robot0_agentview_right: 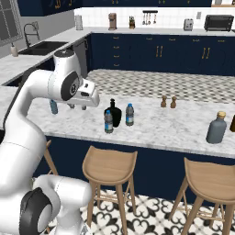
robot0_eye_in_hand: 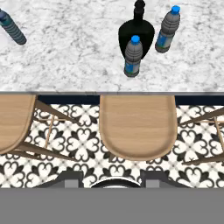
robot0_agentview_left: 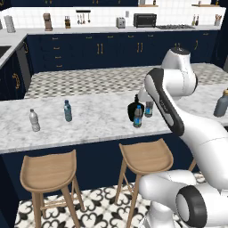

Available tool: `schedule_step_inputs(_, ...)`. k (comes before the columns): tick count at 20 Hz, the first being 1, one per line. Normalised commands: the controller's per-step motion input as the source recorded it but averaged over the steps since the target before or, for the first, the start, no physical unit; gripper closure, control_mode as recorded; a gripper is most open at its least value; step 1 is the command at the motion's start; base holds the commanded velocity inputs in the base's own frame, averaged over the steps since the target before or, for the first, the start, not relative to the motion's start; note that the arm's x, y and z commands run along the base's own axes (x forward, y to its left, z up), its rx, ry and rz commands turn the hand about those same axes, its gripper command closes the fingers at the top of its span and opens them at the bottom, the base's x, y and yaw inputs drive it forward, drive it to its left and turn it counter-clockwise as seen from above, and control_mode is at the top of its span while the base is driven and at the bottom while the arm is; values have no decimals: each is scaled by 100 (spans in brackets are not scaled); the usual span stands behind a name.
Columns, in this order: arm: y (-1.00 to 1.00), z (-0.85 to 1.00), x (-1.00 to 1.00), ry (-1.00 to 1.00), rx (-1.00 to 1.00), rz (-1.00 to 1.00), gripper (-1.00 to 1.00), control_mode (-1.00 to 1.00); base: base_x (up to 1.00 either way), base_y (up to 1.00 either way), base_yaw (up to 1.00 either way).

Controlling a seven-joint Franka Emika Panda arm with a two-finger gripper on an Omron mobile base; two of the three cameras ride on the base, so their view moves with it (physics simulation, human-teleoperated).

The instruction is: Move the plastic bottles in the middle to the plastics group, and the glass bottles in the middle to the glass group.

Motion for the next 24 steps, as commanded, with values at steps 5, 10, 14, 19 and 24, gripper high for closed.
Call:
schedule_step_inputs(5, -15, -14, 3, -1, 0, 0, -100, -100, 0, 0, 0)
schedule_step_inputs(10, -40, -33, 33, 0, 0, 0, -100, -100, 0, 0, 0)
schedule_step_inputs(14, -7, -24, 66, 0, 0, -2, -100, -100, 0, 0, 0)
schedule_step_inputs(19, 4, -18, 35, 1, 0, -1, -100, -100, 0, 0, 0)
schedule_step_inputs(24, 1, -31, 53, 7, -9, 0, -100, -100, 0, 0, 0)
